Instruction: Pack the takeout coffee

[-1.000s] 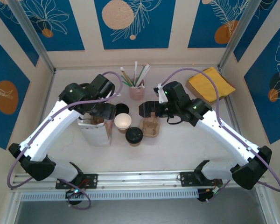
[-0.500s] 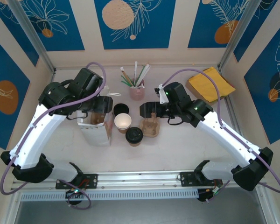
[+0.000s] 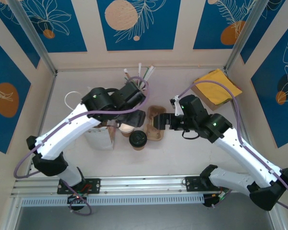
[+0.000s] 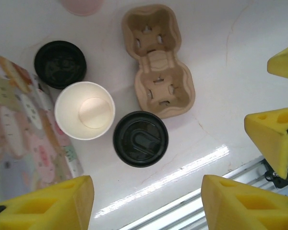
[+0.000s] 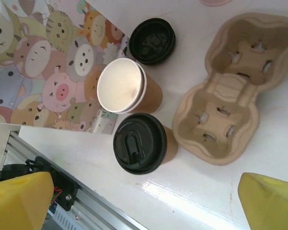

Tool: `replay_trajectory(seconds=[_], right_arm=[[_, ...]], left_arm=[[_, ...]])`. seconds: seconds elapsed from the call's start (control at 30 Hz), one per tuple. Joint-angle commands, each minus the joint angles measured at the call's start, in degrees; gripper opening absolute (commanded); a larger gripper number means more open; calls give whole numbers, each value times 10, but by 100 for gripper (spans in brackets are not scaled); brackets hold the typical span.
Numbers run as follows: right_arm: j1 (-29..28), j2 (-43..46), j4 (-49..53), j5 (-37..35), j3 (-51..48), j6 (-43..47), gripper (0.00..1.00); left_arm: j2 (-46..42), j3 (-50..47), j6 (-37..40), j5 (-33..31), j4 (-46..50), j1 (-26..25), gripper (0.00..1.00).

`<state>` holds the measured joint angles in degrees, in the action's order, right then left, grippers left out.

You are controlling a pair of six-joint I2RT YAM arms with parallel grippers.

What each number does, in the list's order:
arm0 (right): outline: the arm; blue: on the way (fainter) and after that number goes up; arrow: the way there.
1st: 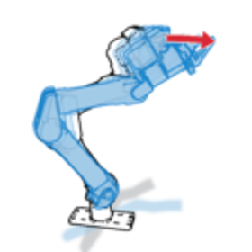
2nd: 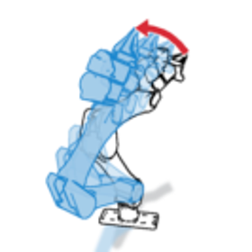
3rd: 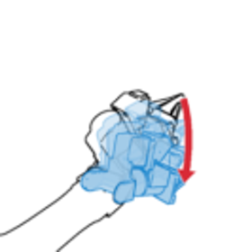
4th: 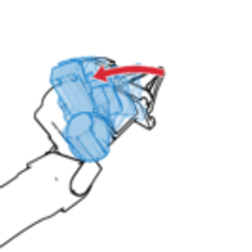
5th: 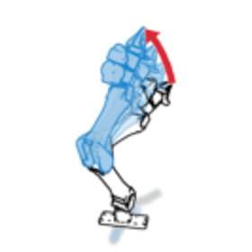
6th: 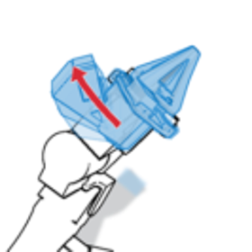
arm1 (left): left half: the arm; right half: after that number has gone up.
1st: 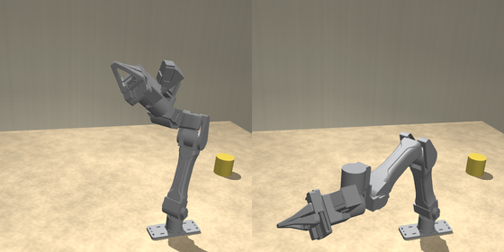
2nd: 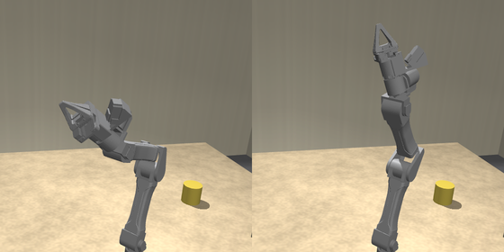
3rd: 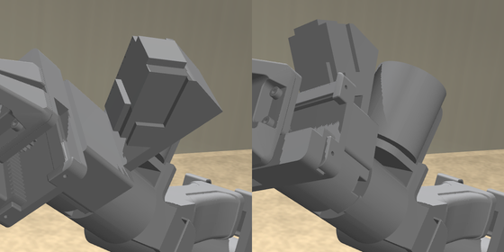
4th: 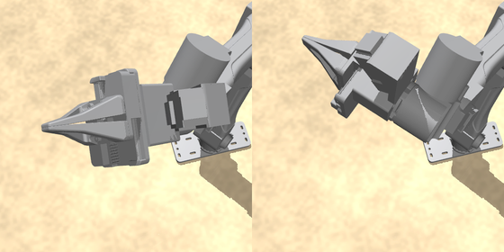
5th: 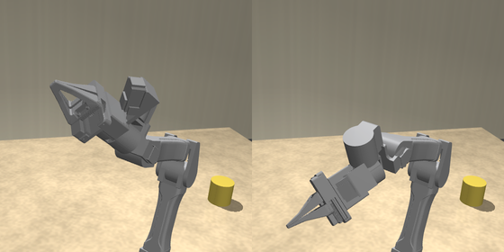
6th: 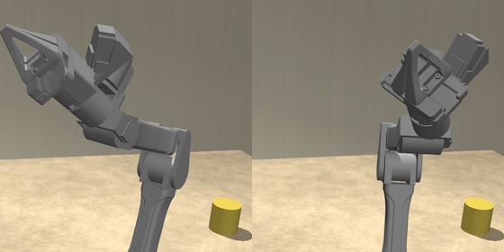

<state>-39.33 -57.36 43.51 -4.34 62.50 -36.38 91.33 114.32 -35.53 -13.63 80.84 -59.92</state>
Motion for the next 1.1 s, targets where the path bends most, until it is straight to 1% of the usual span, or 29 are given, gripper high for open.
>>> replay_trajectory(seconds=[0.0,0.27,0.4,0.53,0.8,1.07], right_arm=[[4,31,32,-12,-20,-17,99],[7,99,70,-19,-58,-27,99],[8,120,78,-14,-73,-28,99],[7,130,89,-14,-76,-23,99],[10,141,95,-12,-82,-12,99],[16,143,94,-10,-85,1,99]], left_arm=[[19,-8,-37,-5,-3,-12,59],[29,-112,-119,25,-51,-14,61],[48,-141,-159,40,-62,-15,62],[79,-146,-188,42,-46,-14,62],[118,-169,-216,51,-53,-15,62],[147,-181,-226,57,-56,-4,64]])
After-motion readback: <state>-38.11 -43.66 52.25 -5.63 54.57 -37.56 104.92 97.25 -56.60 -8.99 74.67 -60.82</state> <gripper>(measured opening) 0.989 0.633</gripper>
